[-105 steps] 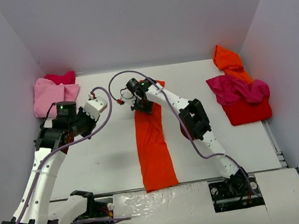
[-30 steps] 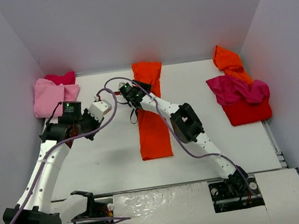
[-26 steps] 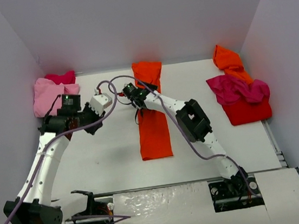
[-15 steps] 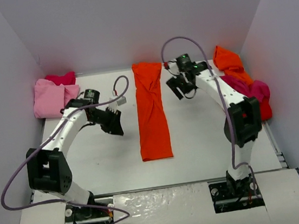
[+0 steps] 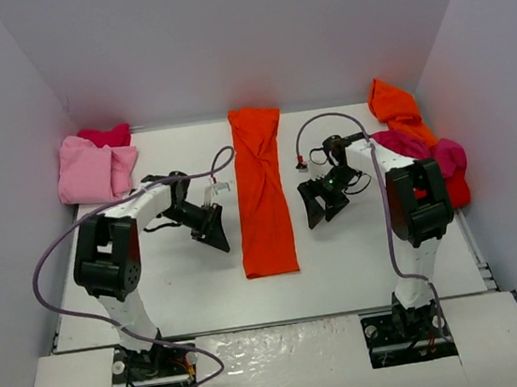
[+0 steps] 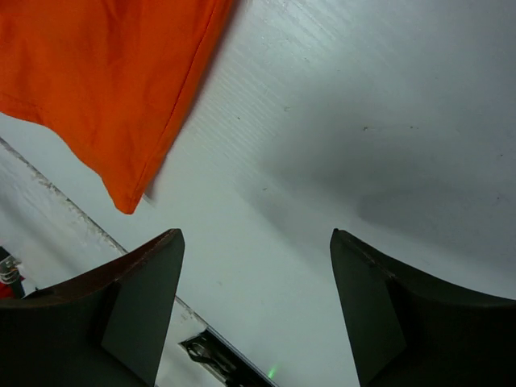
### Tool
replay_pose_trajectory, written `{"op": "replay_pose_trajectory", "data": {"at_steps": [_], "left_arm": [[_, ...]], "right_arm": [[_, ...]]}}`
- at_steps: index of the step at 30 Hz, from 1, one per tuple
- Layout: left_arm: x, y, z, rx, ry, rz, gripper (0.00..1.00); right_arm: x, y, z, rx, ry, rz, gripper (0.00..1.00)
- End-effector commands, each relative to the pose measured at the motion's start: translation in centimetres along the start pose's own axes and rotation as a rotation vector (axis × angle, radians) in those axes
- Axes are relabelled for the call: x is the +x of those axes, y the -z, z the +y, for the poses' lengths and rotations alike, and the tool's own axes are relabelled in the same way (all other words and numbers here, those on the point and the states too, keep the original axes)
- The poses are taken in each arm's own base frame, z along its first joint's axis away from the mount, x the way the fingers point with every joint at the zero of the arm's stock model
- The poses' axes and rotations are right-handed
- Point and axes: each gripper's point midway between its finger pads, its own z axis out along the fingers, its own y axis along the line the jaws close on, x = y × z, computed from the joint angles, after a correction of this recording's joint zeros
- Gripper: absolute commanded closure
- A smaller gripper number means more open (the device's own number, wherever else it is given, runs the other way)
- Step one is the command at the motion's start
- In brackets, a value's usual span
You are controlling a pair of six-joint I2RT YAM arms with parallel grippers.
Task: Fold and stack the t-shirts
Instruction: Grab the bottom of the folded rectangular tshirt with both arms
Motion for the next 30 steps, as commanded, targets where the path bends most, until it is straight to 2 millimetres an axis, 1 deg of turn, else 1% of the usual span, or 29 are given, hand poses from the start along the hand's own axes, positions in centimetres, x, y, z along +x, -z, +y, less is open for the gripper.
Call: {"op": "replay_pose_trajectory", "data": {"at_steps": [1,3,7,9,11,14,16,22,27,29,30], "left_arm": [[-1.1,-1.1,-0.2,0.108,0.039,0.013,0.9],[-1.1,-1.9,0.6,0.13,0.076,0.041,0.89],[-0.3,-3.4,1.9,0.165,0.125,0.103,0.8],[-0.3,-3.8,1.8,0.176,0.125,0.12,0.75],[-0.1,-4.4,1.8,0.189,0.125,0.141,0.73],[0.1,-5.0,1.0,0.198,0.097,0.165,0.63],[0.5,-5.3,0.4,0.198,0.073,0.183,0.6],[1.1,-6.4,0.1,0.138,0.023,0.198,0.57],[1.3,-6.8,0.0,0.133,0.029,0.216,0.57],[1.3,-6.9,0.2,0.133,0.034,0.221,0.57],[1.4,-7.0,0.2,0.134,0.036,0.223,0.6]], "right_arm": [[1.3,-0.1,1.5,-0.158,-0.031,0.032,0.3],[1.3,-0.1,1.6,-0.167,-0.029,0.031,0.3],[1.5,-0.5,1.8,-0.192,-0.034,0.042,0.29],[1.7,-0.7,1.8,-0.202,-0.034,0.055,0.29],[1.7,-0.9,1.7,-0.21,-0.035,0.055,0.29],[1.8,-1.2,1.6,-0.221,-0.038,0.064,0.29],[1.8,-1.5,1.5,-0.222,-0.041,0.072,0.29],[1.7,-1.5,1.6,-0.23,-0.038,0.07,0.3],[1.6,-1.2,1.8,-0.223,-0.026,0.061,0.3],[1.7,-1.1,1.9,-0.219,-0.022,0.06,0.3],[1.7,-1.1,1.9,-0.218,-0.023,0.06,0.3]]}}
